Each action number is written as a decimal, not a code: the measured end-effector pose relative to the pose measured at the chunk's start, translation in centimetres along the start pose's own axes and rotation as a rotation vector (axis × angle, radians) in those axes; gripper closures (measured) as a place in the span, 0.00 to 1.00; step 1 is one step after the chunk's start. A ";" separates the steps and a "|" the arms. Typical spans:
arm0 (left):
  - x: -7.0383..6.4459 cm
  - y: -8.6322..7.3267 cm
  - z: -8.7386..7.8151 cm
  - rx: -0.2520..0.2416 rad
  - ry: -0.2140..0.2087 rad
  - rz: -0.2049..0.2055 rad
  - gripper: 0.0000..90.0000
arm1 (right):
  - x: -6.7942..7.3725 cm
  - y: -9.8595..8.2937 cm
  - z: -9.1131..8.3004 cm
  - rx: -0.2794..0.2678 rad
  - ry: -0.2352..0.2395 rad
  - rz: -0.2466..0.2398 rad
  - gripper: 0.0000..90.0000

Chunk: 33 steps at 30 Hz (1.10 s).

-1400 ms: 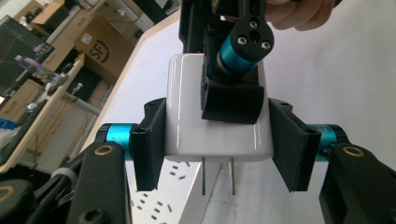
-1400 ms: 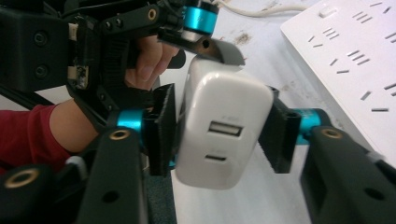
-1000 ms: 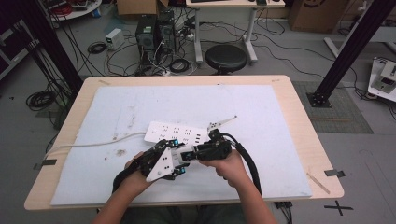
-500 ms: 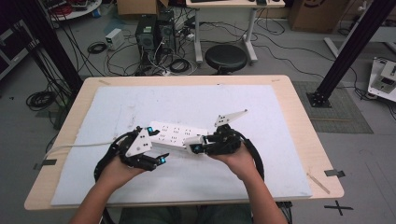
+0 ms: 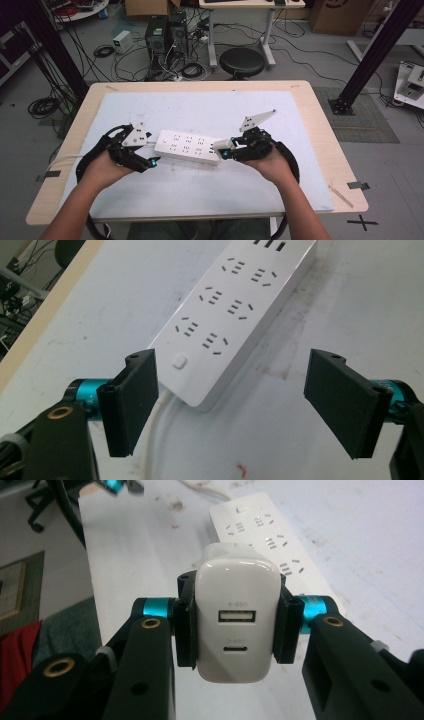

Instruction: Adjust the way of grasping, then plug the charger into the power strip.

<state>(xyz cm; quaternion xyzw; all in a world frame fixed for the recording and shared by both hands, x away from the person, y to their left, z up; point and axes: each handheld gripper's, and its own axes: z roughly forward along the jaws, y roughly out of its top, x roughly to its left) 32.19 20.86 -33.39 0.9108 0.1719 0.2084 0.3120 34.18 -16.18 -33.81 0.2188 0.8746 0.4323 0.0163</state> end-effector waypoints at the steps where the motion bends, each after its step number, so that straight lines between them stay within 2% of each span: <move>1: 0.4 0.1 -0.2 0.019 -0.008 0.006 0.24 | 0.1 0.0 -0.2 0.012 -0.011 -0.008 0.71; 5: 1.5 0.1 -0.6 0.059 -0.030 0.018 0.24 | -0.3 -0.3 -1.0 0.030 -0.041 -0.007 0.71; 7: 2.1 -0.2 -0.7 0.086 -0.052 0.016 0.24 | -0.5 -0.5 -1.4 0.038 -0.051 0.008 0.71; 8: 2.3 -0.3 -0.8 0.090 -0.050 0.020 0.24 | -0.7 -0.6 -1.4 0.038 -0.055 0.012 0.71; 11: 3.1 -0.6 -0.9 0.100 -0.064 -0.003 0.24 | -0.9 -0.8 -1.5 0.055 -0.056 0.018 0.71; 13: 3.3 -0.8 -0.9 0.089 -0.070 -0.028 0.24 | -1.0 -0.7 -1.5 0.068 -0.062 0.016 0.71; 17: 3.6 -1.4 -0.9 0.106 -0.074 -0.037 0.24 | -1.3 -0.5 -1.4 0.073 -0.054 0.009 0.71; 22: 3.5 -2.0 -0.7 0.097 -0.080 -0.058 0.24 | -1.4 0.1 -1.0 0.083 -0.041 -0.026 0.70; 30: 3.5 -2.3 -0.5 0.099 -0.081 -0.058 0.24 | -1.1 1.3 -0.6 0.083 -0.024 -0.089 0.71; 33: 3.4 -2.3 -0.5 0.094 -0.084 -0.058 0.24 | -1.0 1.7 -0.6 0.075 -0.062 -0.105 0.71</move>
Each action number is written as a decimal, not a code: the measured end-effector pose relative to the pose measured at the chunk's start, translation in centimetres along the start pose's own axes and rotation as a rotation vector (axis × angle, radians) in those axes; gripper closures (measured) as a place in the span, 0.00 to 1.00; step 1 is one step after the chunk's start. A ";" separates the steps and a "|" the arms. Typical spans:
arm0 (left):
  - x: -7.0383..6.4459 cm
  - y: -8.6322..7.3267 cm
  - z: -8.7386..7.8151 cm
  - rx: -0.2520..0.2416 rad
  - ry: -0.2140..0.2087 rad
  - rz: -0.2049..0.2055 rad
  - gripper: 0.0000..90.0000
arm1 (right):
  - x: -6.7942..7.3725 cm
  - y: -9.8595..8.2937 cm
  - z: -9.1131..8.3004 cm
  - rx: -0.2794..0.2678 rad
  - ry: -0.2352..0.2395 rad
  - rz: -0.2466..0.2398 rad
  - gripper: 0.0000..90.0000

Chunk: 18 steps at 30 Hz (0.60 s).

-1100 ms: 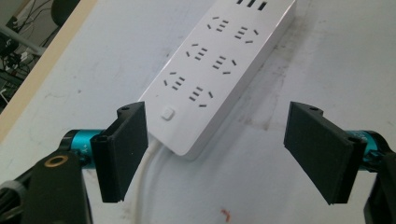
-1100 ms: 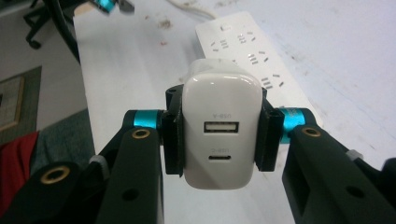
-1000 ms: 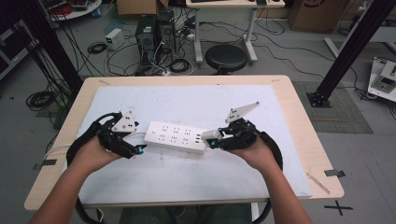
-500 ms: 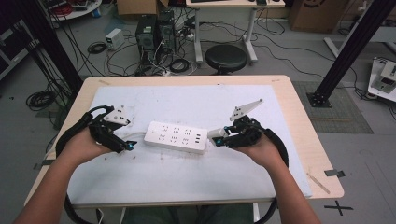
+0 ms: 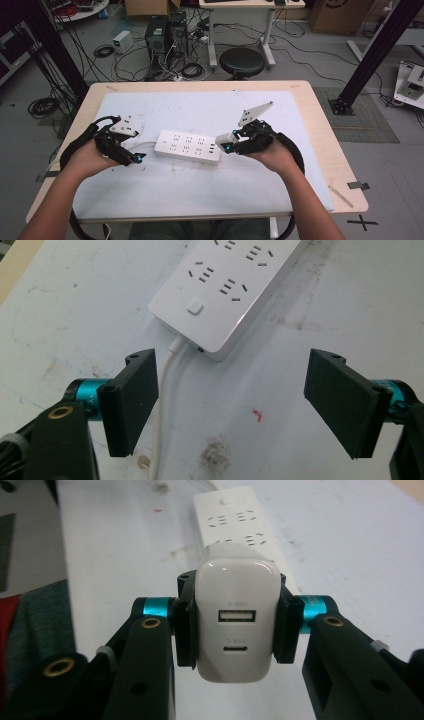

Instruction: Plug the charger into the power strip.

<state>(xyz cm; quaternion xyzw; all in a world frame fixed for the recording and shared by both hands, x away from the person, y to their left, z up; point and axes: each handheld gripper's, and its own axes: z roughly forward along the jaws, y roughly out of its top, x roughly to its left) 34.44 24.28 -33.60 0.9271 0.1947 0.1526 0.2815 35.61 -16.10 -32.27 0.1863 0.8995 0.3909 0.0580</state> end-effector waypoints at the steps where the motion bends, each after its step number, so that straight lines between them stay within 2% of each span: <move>1: 0.0 0.0 0.0 0.000 0.001 -0.002 0.24 | 0.1 0.2 0.0 0.006 -0.021 0.007 0.71; 2: 0.0 -0.1 0.0 -0.002 0.002 -0.001 0.24 | 0.0 0.4 0.0 0.022 -0.035 0.026 0.71; 3: -0.1 -0.1 0.0 -0.005 0.001 -0.004 0.24 | 0.1 0.7 0.1 0.032 -0.070 0.015 0.71; 7: -0.2 -0.4 0.1 -0.006 -0.004 -0.010 0.24 | 0.2 1.4 0.3 0.064 -0.096 0.020 0.71; 8: -0.2 -0.6 0.2 -0.006 -0.009 -0.014 0.24 | 0.2 1.8 0.4 0.081 -0.108 0.020 0.71; 9: -0.3 -0.7 0.2 -0.007 -0.005 -0.017 0.24 | 0.0 2.5 0.9 0.130 -0.130 0.002 0.71; 18: -0.7 -1.7 -0.2 0.006 0.001 -0.030 0.24 | -1.4 6.1 3.7 0.278 -0.051 -0.069 0.71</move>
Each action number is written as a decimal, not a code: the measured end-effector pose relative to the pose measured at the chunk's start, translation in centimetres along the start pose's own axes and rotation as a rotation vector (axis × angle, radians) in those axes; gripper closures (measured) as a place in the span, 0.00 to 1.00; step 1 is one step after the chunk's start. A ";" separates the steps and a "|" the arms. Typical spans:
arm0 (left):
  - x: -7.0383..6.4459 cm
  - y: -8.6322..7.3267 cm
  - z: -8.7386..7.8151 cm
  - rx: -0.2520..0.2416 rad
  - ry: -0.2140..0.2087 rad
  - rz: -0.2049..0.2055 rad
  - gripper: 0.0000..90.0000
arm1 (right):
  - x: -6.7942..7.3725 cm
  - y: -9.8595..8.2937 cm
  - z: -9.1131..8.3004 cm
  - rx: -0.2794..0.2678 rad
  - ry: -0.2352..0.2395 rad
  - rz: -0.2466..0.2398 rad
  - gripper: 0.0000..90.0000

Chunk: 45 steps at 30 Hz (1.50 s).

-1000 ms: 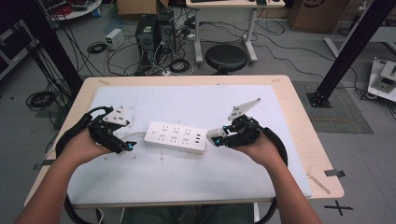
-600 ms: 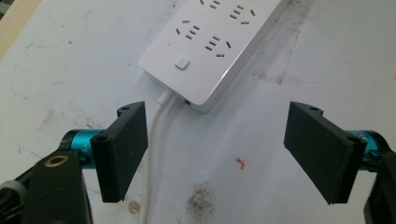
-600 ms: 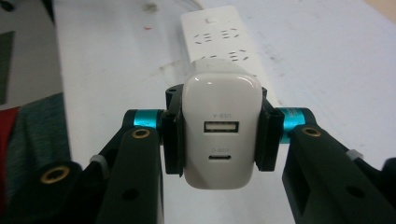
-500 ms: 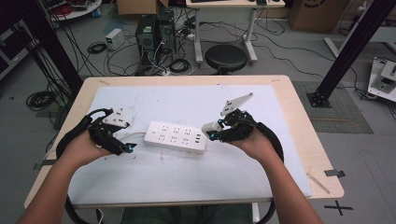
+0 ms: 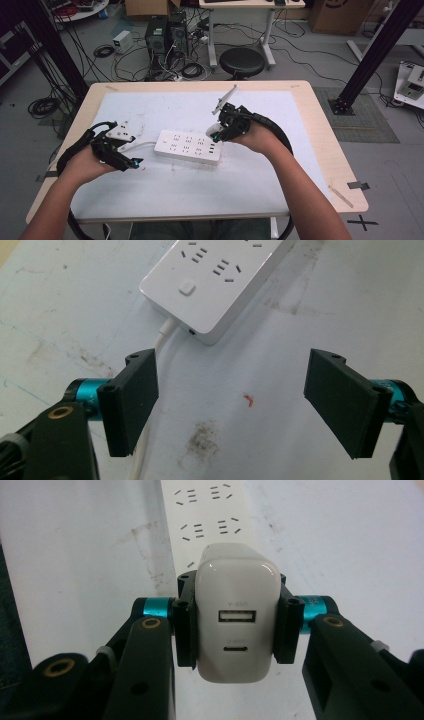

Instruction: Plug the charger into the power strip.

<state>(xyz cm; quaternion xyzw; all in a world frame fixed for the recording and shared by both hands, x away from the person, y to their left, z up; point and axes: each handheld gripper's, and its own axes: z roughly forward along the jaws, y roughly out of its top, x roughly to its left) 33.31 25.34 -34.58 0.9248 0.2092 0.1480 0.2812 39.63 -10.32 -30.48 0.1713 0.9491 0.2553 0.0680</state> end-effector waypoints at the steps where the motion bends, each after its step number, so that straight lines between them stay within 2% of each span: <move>1: 0.0 -0.1 -0.1 0.000 0.002 -0.006 0.24 | -0.2 0.4 0.3 0.014 0.001 -0.009 0.71; 6: -0.1 -0.5 -0.5 0.002 0.009 -0.015 0.24 | -1.0 1.8 2.1 0.081 0.059 -0.045 0.71; 9: -0.1 -0.6 -0.7 0.008 0.015 -0.014 0.24 | -1.4 2.4 3.2 0.116 0.075 -0.072 0.70; 12: -0.1 -0.7 -0.7 0.011 0.016 -0.015 0.24 | -1.6 2.8 3.9 0.142 0.083 -0.078 0.71; 13: -0.1 -0.8 -0.8 0.012 0.016 -0.012 0.24 | -1.9 3.3 4.9 0.177 0.098 -0.096 0.71; 16: -0.2 -0.8 -0.8 0.010 0.015 -0.015 0.24 | -2.2 3.7 5.8 0.204 0.111 -0.112 0.71; 19: -0.2 -0.9 -0.8 0.009 0.013 -0.020 0.24 | -2.4 4.1 6.3 0.230 0.115 -0.126 0.71; 23: -0.1 -1.2 -0.7 0.006 0.013 -0.022 0.24 | -2.6 4.9 7.0 0.270 0.135 -0.170 0.71; 31: 0.3 -2.1 -0.7 0.009 0.010 -0.030 0.24 | -2.8 6.0 8.3 0.349 0.143 -0.208 0.71; 36: 0.6 -2.5 -0.5 0.003 0.007 -0.047 0.24 | -3.0 6.3 9.1 0.390 0.149 -0.213 0.71; 45: 0.9 -2.7 -0.4 -0.005 0.009 -0.045 0.24 | -2.8 6.9 9.8 0.425 0.130 -0.214 0.71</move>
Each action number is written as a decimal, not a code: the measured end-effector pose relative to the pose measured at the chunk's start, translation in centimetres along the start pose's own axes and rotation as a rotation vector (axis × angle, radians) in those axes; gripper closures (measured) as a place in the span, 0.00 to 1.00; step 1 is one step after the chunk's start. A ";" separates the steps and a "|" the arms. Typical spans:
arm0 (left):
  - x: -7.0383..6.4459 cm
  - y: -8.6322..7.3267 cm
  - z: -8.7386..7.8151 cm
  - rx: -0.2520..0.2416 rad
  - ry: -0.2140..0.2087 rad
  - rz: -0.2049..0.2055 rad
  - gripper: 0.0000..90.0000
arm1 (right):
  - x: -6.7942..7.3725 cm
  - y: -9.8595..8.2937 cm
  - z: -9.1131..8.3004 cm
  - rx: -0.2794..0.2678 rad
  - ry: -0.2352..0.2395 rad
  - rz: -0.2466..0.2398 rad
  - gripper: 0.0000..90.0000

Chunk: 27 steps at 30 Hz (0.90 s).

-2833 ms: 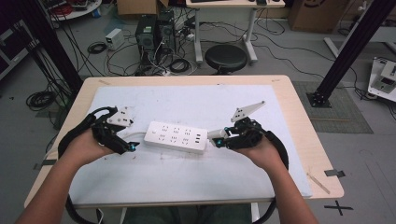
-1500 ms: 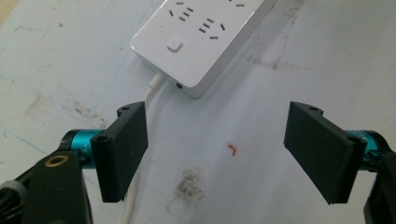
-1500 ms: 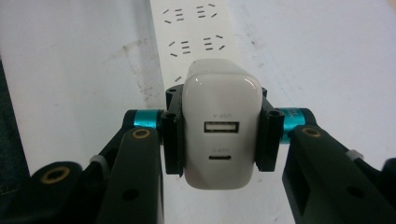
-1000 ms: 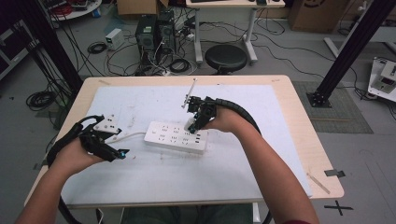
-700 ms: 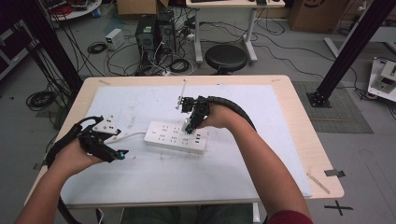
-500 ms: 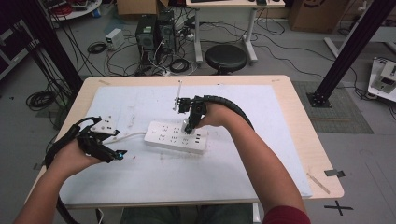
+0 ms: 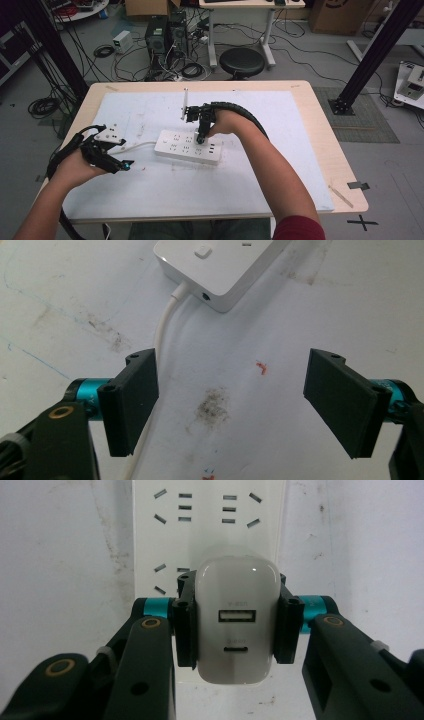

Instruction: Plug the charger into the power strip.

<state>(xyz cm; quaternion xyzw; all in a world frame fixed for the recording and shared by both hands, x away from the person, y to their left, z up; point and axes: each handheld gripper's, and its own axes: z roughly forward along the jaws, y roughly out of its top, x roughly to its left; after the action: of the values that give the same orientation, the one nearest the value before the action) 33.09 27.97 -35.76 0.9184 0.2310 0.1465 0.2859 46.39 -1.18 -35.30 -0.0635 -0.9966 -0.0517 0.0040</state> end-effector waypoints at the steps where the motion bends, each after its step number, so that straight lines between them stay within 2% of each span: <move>1: 0.0 0.0 0.0 0.001 -0.002 0.003 0.25 | 0.3 0.1 0.0 0.004 -0.013 0.002 0.71; 3: -0.1 0.1 0.2 -0.005 0.000 0.002 0.25 | 0.4 0.2 0.0 0.010 -0.030 -0.007 0.71; 6: -0.2 0.2 0.3 -0.005 -0.004 0.006 0.24 | 0.6 0.4 0.1 0.020 -0.032 0.012 0.71; 8: -0.2 0.3 0.4 -0.009 -0.005 0.009 0.25 | 0.8 0.6 0.2 0.018 -0.050 -0.006 0.71; 9: -0.3 0.4 0.4 -0.010 -0.006 0.006 0.25 | 1.0 0.7 0.7 0.043 -0.054 -0.005 0.71; 11: -0.4 0.5 0.5 -0.017 -0.008 0.006 0.24 | 1.0 0.9 1.0 0.051 -0.059 0.003 0.71; 15: -0.3 0.5 0.5 -0.007 -0.009 0.014 0.24 | 0.5 0.5 1.0 0.028 -0.026 0.032 0.71; 17: -0.2 0.4 0.5 -0.006 -0.005 0.010 0.25 | 0.9 0.5 1.0 0.033 -0.046 0.028 0.71; 22: -0.2 0.5 0.6 -0.001 -0.003 0.008 0.25 | 0.6 0.5 1.1 0.031 -0.029 0.034 0.71; 27: -0.3 0.6 0.6 -0.001 -0.001 0.008 0.25 | 0.7 1.0 1.6 0.050 -0.043 0.012 0.71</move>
<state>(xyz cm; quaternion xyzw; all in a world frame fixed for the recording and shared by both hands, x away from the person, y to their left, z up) 33.28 27.11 -35.99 0.9193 0.2269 0.1474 0.2858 45.83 0.08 -36.73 -0.0705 -0.9971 -0.0256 -0.0154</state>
